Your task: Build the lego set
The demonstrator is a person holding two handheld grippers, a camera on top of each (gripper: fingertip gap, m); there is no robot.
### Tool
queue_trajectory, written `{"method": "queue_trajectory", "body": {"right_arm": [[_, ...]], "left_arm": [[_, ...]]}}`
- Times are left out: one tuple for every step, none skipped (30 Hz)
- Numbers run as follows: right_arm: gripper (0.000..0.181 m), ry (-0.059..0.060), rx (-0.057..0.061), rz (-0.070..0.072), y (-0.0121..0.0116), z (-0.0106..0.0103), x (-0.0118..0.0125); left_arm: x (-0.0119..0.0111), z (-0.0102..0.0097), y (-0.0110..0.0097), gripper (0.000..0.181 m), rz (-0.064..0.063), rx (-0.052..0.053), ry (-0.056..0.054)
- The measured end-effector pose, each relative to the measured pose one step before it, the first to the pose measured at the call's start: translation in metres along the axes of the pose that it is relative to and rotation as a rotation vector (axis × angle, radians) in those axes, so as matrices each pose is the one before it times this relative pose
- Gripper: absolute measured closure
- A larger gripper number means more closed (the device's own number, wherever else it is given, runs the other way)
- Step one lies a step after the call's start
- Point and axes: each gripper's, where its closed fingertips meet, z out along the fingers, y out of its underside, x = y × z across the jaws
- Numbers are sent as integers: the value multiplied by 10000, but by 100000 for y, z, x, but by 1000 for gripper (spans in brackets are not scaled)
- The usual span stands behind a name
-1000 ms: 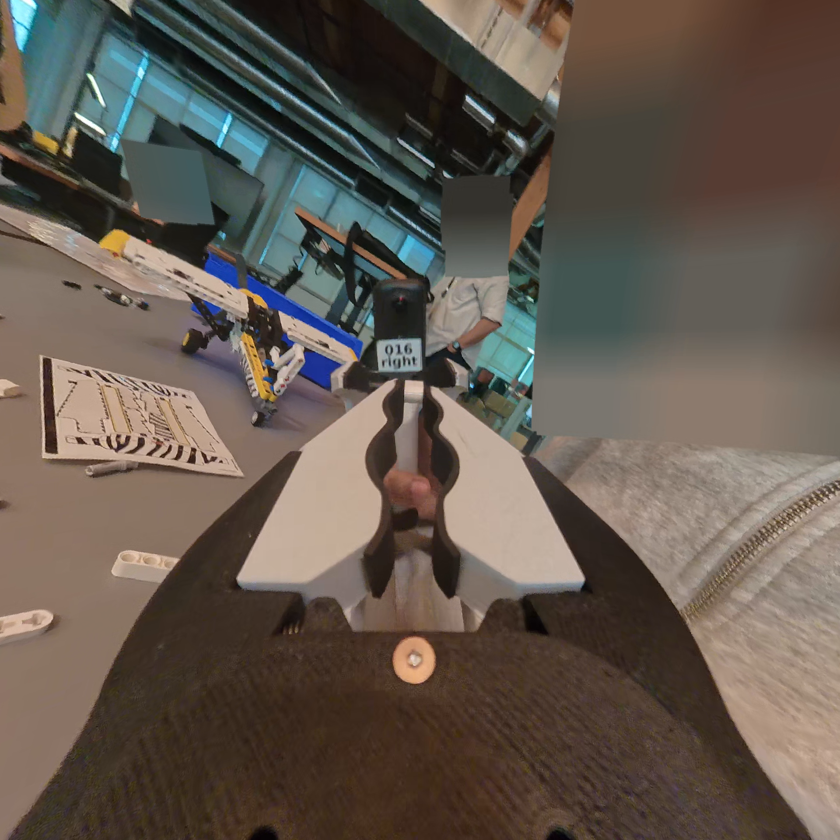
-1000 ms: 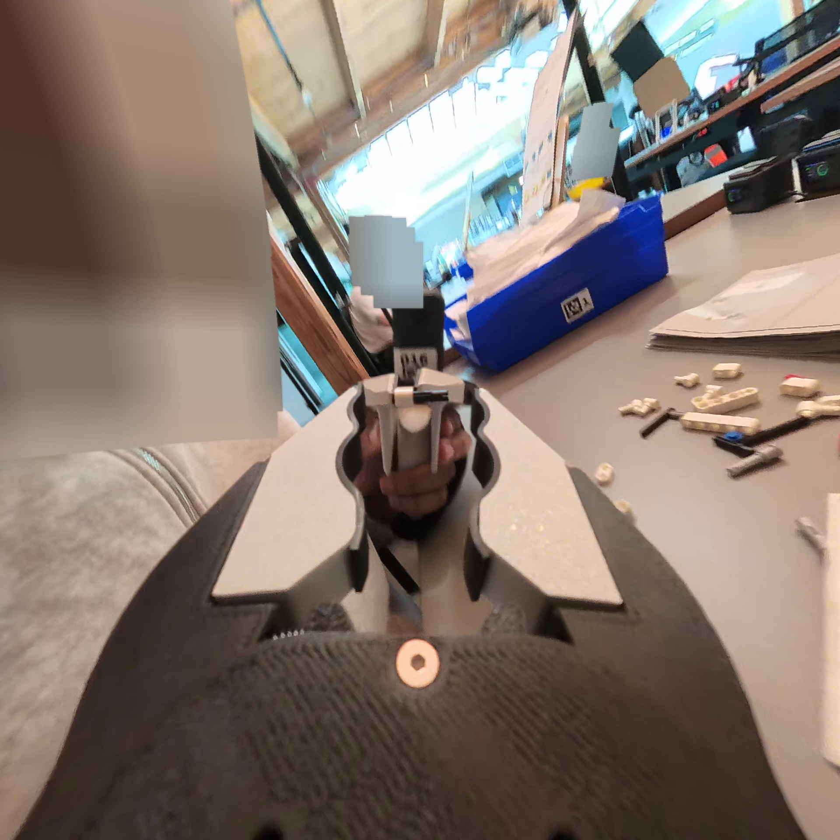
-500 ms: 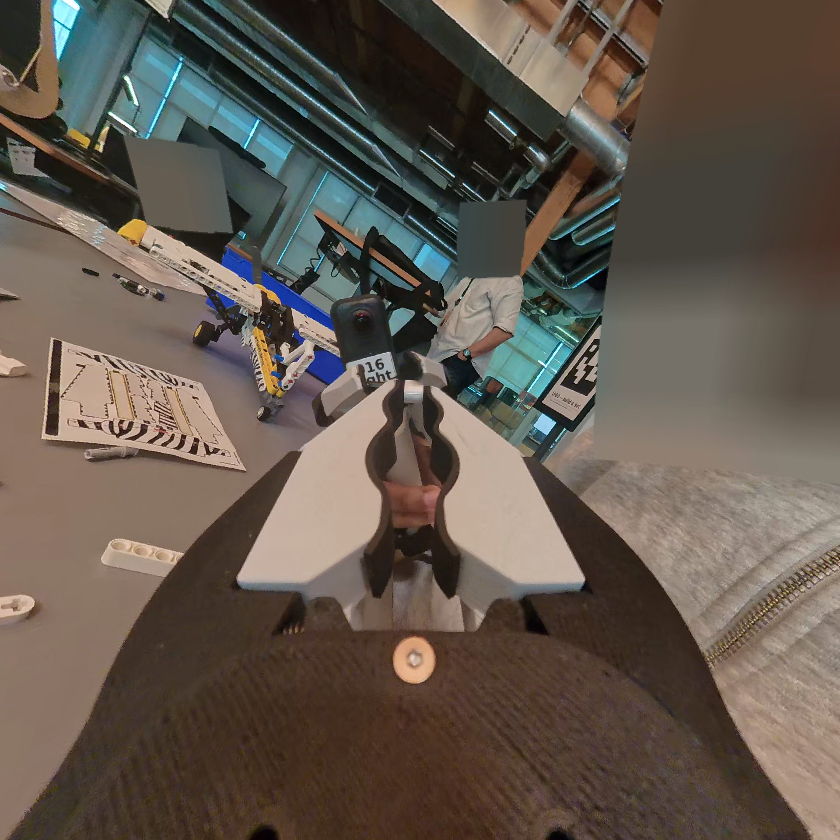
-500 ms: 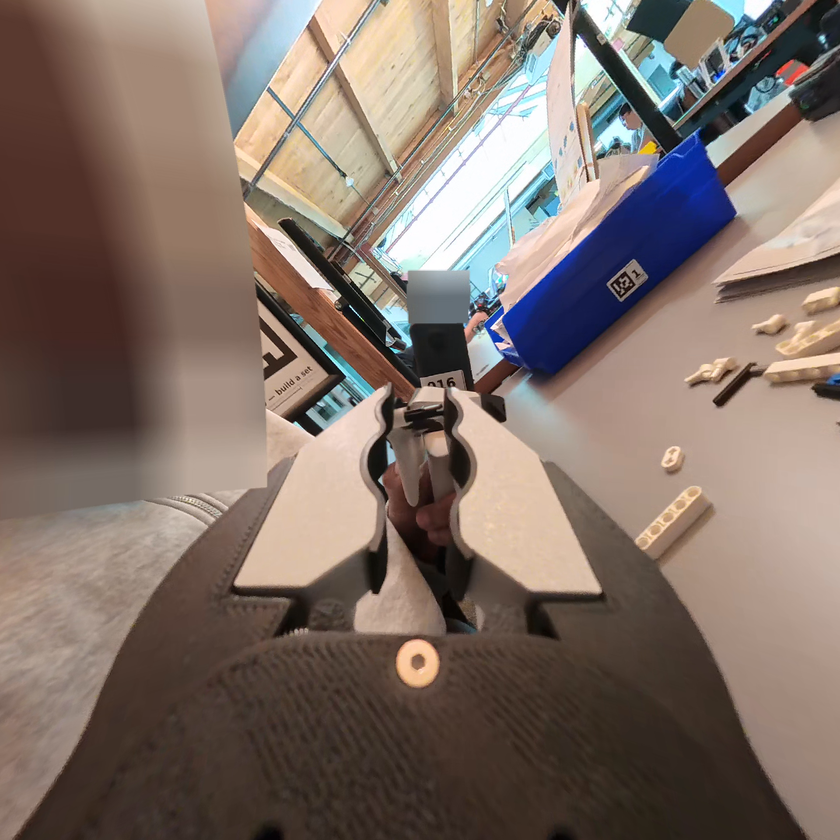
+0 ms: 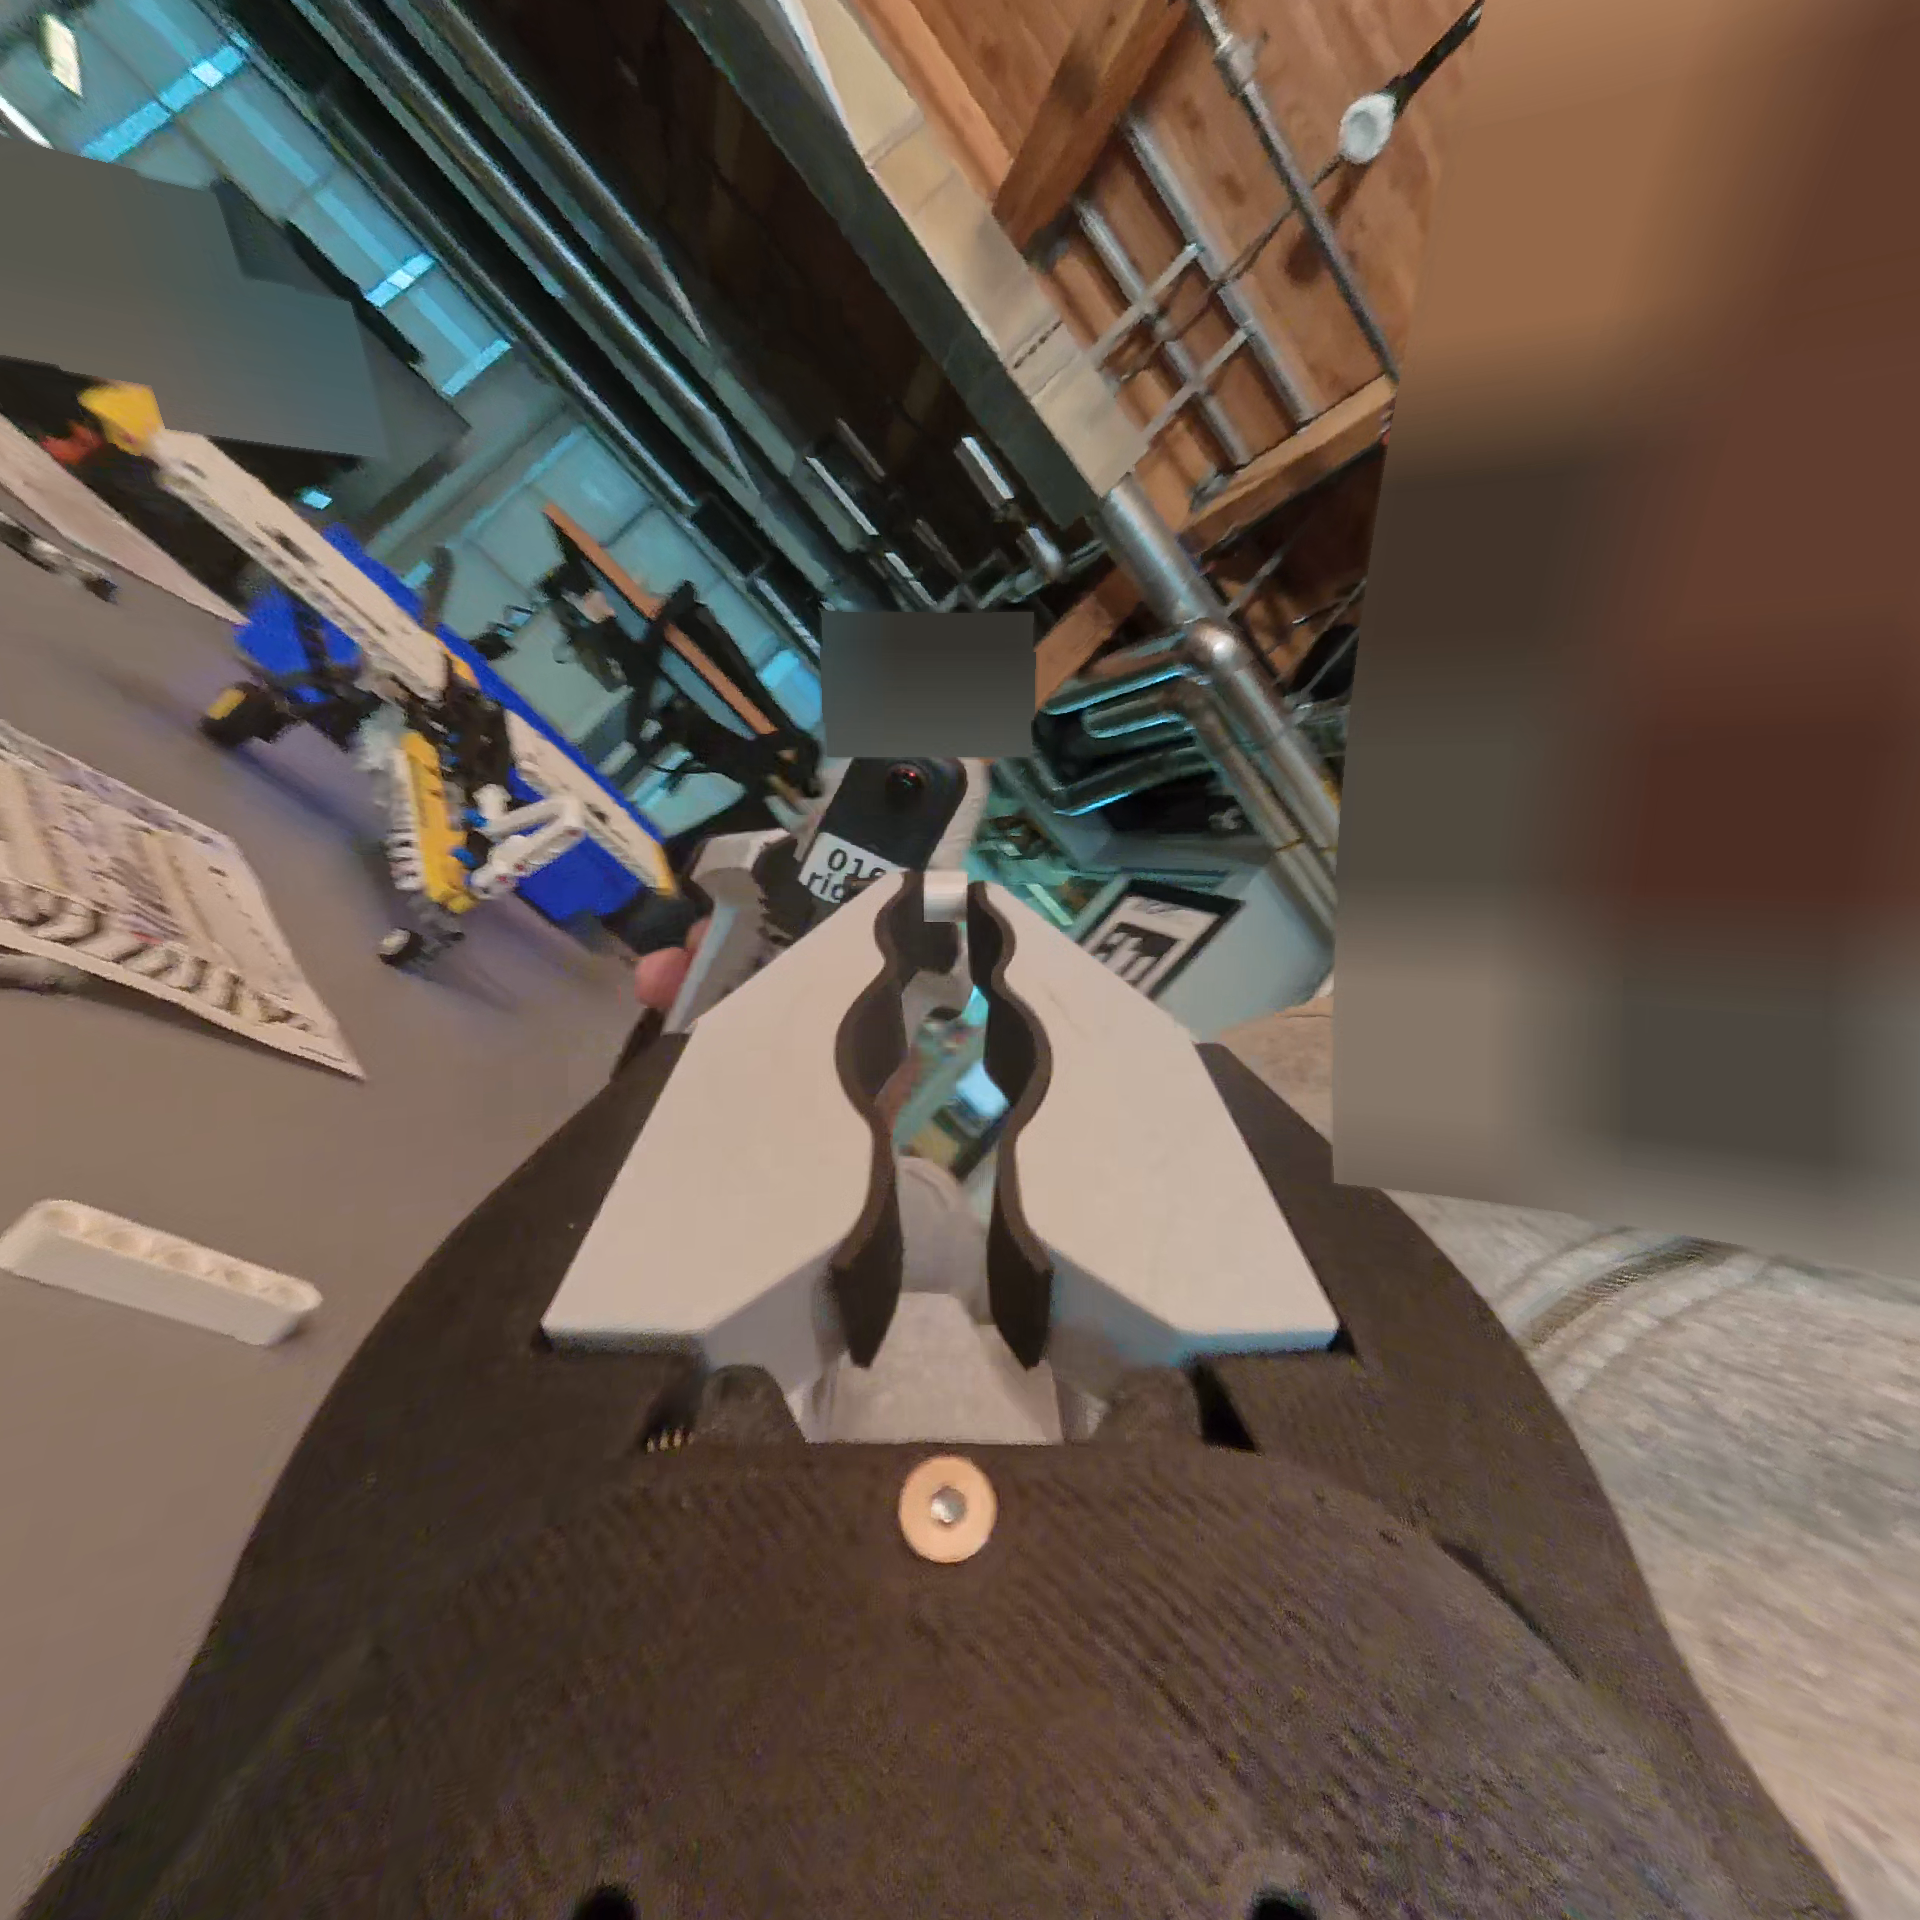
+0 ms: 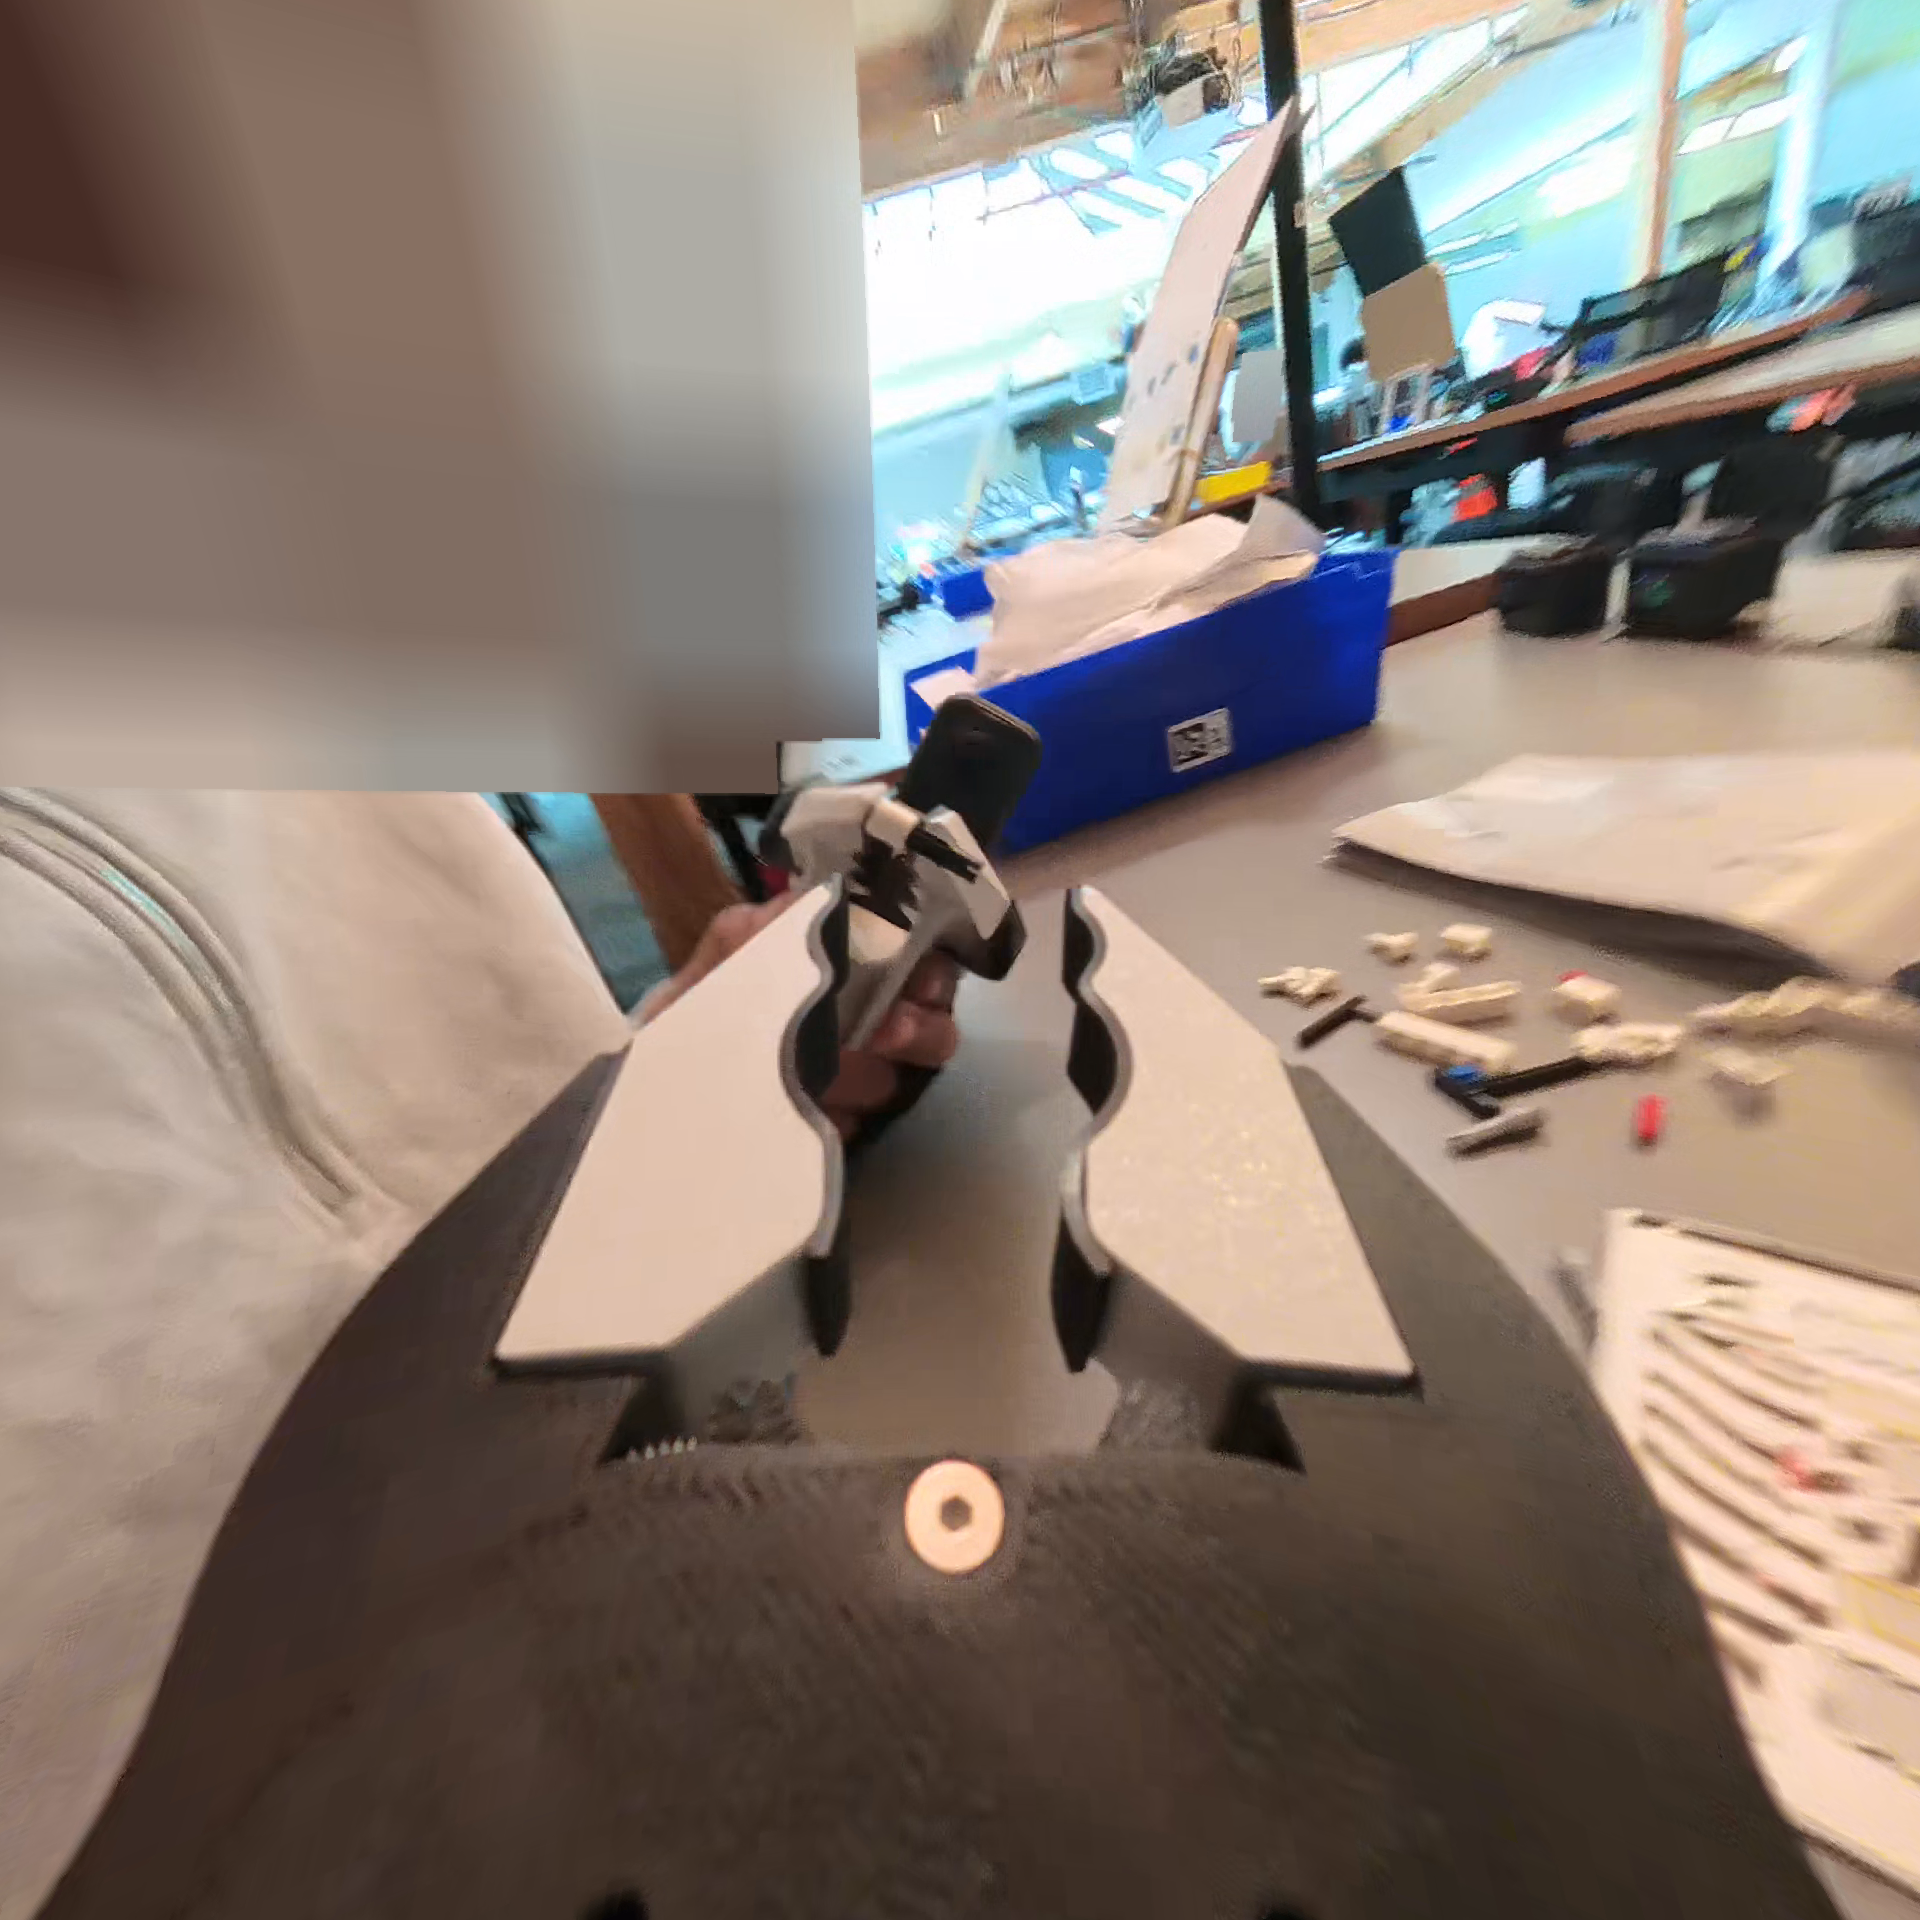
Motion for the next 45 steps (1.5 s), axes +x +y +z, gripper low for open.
{"method": "queue_trajectory", "body": {"right_arm": [[143, 87, -93, -452, 60, 68, -221], [146, 29, -30, -374, -17, 60, -277], [148, 5, 22, -345, -63, 45, -280], [150, 55, 32, -357, -99, 22, -197], [152, 100, 7, -385, -114, -27, -141], [155, 160, 17, -387, -166, -75, -41], [158, 147, 6, -371, -172, -93, -27], [165, 22, -80, -354, -40, -75, -167], [171, -23, -144, -319, 42, -35, -232], [172, 118, -127, -300, 34, -7, -41], [175, 135, -127, -283, 52, -5, -10], [177, 68, -143, -225, 76, -18, -43], [177, 51, -143, -68, 55, -3, -3], [177, 16, -110, 101, 19, 7, 62], [177, -13, -107, 259, 49, -6, 125], [177, -9, -98, 434, 67, -29, 222], [177, -96, -31, 564, 11, -48, 154], [178, -179, 29, 672, -59, -56, 92], [178, -206, 48, 742, -51, -53, 74], [178, -254, 55, 692, -34, -28, 32], [178, -266, 67, 634, -14, -24, 1], [178, -258, 79, 515, -2, -15, -22], [179, -202, 70, 401, 41, 1, -1], [179, -155, -8, 303, 144, 51, 4], [179, -93, -110, 203, 281, 118, 14], [178, -25, -150, 98, 293, 160, 30], [178, 5, -111, 17, 217, 153, -7], [178, -9, -65, -32, 89, 102, -79], [178, -2, 4, -51, -38, 44, -91], [178, 26, 33, -87, -107, -6, -68], [179, 92, 52, -165, -135, 5, 3], [177, 230, 73, -306, -164, 9, 162], [174, 365, 71, -444, -159, -12, 271], [165, 490, 66, -549, -187, -32, 358], [156, 538, 24, -653, -173, -61, 333], [152, 571, -4, -754, -183, -71, 262], [151, 537, -49, -852, -159, -46, 129], [147, 447, -179, -955, -45, 7, -71], [146, 457, -262, -994, 56, 123, -99], [145, 448, -296, -998, 77, 199, -119], [145, 385, -275, -966, 85, 243, -224], [146, 300, -282, -912, 140, 265, -282], [148, 244, -320, -817, 222, 279, -288], [150, 201, -315, -709, 260, 252, -234], [151, 118, -292, -594, 285, 250, -260]], "left_arm": [[205, 66, 82, 176, -444, 6, 340], [96, 81, 122, 176, -417, -17, 271], [98, 111, 169, 176, -338, -41, 241], [85, 105, 220, 176, -267, -92, 204], [35, 117, 198, 175, -198, -94, 131], [-40, 91, 197, 175, -154, -109, 37], [-15, 72, 151, 175, -80, -90, 20], [-32, 27, 59, 175, -37, -37, -13], [-74, 0, 10, 175, -49, -3, -28], [-13, -12, -6, 175, -84, 1, 26], [39, -16, 14, 174, -91, -5, 74], [-50, -19, -55, 174, -74, 42, 9], [-50, -26, -102, 173, 33, 82, -33], [-21, 13, -52, 173, 129, 44, -47], [-51, 0, -119, 171, 179, 72, -103], [-112, -50, -182, 166, 205, 117, -160], [-112, -64, -164, 162, 190, 90, -155], [29, -53, -104, 161, 193, 25, -77], [31, -28, -86, 161, 267, 12, -101], [-69, 11, -6, 161, 322, -30, -200], [-108, 35, 93, 162, 347, -99, -229], [-89, 81, 142, 163, 337, -135, -215], [-65, 79, 154, 165, 299, -130, -195], [-92, 56, 108, 168, 238, -95, -180], [-59, 29, 63, 170, 183, -53, -128], [-15, -2, 8, 172, 104, -14, -57], [-37, -18, 10, 174, 19, -10, -31], [52, -4, 54, 175, -41, -40, 52], [105, -38, -15, 175, -80, -18, 83], [15, -66, -66, 175, -53, 32, 21], [-159, -92, -89, 175, -55, 56, -90], [-246, -119, -147, 175, -101, 114, -124], [-256, -169, -230, 175, -199, 183, -88], [-191, -231, -393, 176, -262, 285, -23], [-257, -258, -406, 176, -280, 289, -59], [-316, -225, -343, 176, -291, 235, -118], [-153, -171, -253, 176, -196, 173, -37], [-175, -111, -168, 176, -143, 131, -95], [-278, -73, -80, 176, -124, 79, -179], [-131, -36, -26, 176, -73, 44, -80], [-174, -28, -2, 175, -105, 20, -103], [-183, -30, -7, 176, -116, 28, -104], [-111, -55, -50, 176, -104, 55, -62], [-88, -65, -71, 176, -99, 54, -49], [-97, -65, -62, 176, -97, 48, -44]]}}
